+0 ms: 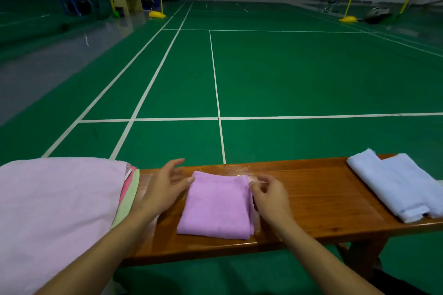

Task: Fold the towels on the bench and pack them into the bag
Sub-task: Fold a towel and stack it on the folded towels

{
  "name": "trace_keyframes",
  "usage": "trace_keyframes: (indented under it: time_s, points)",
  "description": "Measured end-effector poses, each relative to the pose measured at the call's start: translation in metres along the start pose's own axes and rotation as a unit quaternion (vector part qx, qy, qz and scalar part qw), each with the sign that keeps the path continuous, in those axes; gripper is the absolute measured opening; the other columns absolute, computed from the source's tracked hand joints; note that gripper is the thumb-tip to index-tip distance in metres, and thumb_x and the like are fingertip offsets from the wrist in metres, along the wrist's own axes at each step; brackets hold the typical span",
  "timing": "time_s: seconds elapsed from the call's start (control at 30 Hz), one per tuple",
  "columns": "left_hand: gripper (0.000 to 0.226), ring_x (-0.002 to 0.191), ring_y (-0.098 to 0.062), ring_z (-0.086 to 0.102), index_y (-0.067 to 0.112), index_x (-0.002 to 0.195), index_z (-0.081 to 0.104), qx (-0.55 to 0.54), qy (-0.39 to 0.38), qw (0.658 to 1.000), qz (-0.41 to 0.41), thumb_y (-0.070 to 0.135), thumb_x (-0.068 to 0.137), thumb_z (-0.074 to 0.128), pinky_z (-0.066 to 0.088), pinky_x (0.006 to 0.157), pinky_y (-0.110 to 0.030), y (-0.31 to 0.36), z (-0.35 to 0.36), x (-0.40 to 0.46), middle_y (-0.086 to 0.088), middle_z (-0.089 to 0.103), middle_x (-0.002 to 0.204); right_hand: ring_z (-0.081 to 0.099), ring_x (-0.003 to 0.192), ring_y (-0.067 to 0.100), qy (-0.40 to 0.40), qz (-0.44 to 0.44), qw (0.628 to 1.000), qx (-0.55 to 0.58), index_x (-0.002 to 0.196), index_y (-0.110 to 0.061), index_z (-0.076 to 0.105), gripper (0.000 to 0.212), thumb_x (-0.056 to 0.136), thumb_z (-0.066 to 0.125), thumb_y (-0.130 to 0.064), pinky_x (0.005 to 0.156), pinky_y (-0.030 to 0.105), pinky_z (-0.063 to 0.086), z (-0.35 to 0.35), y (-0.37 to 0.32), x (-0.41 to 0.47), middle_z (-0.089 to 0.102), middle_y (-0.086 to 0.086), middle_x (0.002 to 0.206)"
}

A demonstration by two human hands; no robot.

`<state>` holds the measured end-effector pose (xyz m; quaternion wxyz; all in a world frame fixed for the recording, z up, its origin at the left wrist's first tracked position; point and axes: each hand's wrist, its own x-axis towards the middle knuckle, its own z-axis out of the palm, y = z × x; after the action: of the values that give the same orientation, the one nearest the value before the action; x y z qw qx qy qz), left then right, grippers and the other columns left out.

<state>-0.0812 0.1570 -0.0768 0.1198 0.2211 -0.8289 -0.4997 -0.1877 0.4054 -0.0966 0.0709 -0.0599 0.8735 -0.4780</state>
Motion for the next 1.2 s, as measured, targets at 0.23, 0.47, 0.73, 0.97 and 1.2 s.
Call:
trace_keyframes:
  time_s: [0.23,0.47,0.73,0.97,1.2]
  points:
    - [0.061,0.155,0.0,0.016,0.039,0.16,0.04,0.329,-0.147,0.901,0.24,0.063,0.104,0.048,0.012,0.127,-0.028,-0.022,0.023,-0.016,0.016,0.024,0.17,0.03,0.153,0.018,-0.113,-0.294,0.903,-0.292,0.156,-0.023,0.044,0.056,0.109,0.038,-0.052,0.126,0.04,0.03,0.015,0.011,-0.022,0.038,0.0,0.164]
    - [0.078,0.161,-0.008,-0.004,0.038,0.168,0.011,0.438,-0.162,0.866,0.182,0.077,0.102,0.028,-0.004,0.126,-0.03,-0.036,0.009,-0.015,0.015,-0.009,0.172,-0.002,0.163,0.027,-0.162,-0.284,0.858,-0.397,0.165,-0.022,0.023,0.065,0.11,0.026,-0.058,0.131,0.052,0.01,0.004,0.027,-0.003,0.004,0.005,0.176]
    - [0.056,0.133,0.005,0.048,0.048,0.13,0.063,0.261,-0.129,0.935,0.204,0.077,0.083,0.066,0.047,0.113,-0.035,-0.037,-0.02,-0.033,0.03,0.056,0.143,0.042,0.137,-0.004,-0.194,-0.317,0.908,-0.192,0.13,-0.039,0.062,0.041,0.095,0.065,-0.059,0.114,0.03,0.043,-0.021,0.026,-0.013,0.049,-0.022,0.15]
    - [0.061,0.135,0.003,0.046,0.047,0.127,0.056,0.334,-0.175,0.895,0.239,0.078,0.077,0.069,0.039,0.113,-0.024,-0.037,-0.025,-0.046,0.029,0.051,0.15,0.038,0.144,0.004,-0.232,-0.367,0.857,-0.277,0.126,-0.042,0.054,0.051,0.085,0.065,-0.068,0.117,0.027,0.038,-0.023,0.032,-0.025,0.042,-0.018,0.157]
    - [0.039,0.112,-0.008,0.062,0.036,0.124,0.066,0.43,-0.11,0.841,0.308,0.052,0.09,0.055,0.052,0.098,-0.03,-0.034,-0.016,-0.042,0.015,0.069,0.128,0.05,0.139,0.012,-0.199,-0.384,0.835,-0.339,0.132,-0.029,0.059,0.049,0.088,0.055,-0.049,0.113,0.03,0.046,-0.017,0.021,-0.02,0.052,-0.008,0.154]
